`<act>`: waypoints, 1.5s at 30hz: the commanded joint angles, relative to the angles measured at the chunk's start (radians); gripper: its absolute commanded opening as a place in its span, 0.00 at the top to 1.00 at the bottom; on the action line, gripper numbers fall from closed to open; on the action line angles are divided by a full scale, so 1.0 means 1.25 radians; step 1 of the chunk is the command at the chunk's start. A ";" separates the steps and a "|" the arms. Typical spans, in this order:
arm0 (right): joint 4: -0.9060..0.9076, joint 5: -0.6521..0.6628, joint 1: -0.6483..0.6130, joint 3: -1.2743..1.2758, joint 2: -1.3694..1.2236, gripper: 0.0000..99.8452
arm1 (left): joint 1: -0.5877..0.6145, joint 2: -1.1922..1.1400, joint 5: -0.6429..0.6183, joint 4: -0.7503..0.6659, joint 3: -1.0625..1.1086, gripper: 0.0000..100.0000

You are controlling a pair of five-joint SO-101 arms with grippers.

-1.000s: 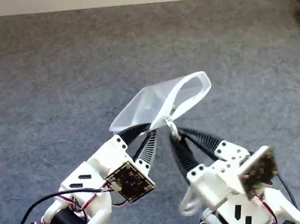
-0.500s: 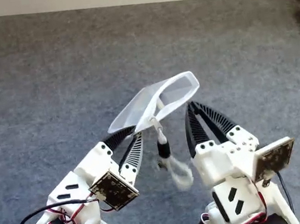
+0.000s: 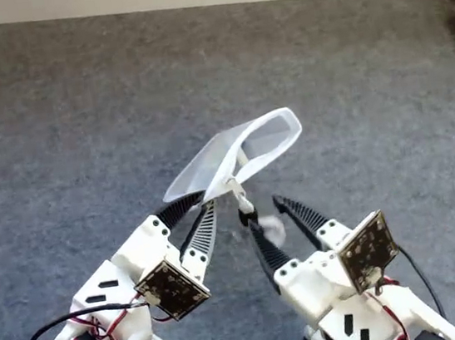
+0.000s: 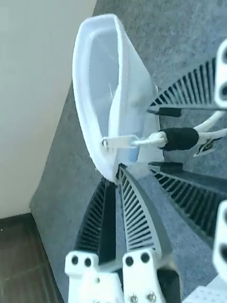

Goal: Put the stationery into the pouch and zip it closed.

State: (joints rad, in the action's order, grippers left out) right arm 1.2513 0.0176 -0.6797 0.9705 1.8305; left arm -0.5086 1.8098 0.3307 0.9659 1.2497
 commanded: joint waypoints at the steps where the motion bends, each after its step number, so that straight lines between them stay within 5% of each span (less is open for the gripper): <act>1: -0.037 0.009 -0.030 -0.012 -0.003 0.85 | 0.014 0.009 -0.009 0.001 -0.003 0.99; 12: -0.209 0.009 -0.026 0.157 -0.003 0.85 | 0.013 0.009 -0.009 0.001 -0.003 0.99; 30: -0.224 0.064 0.036 0.168 0.003 1.00 | 0.013 0.009 -0.009 0.004 -0.002 0.99; 45: -0.220 0.061 0.048 0.168 0.004 0.99 | 0.010 0.010 -0.009 0.000 -0.029 0.99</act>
State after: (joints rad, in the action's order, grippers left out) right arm 0.9950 0.0852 -0.6107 1.1838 1.8274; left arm -0.5086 1.8098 0.3307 0.9659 1.2497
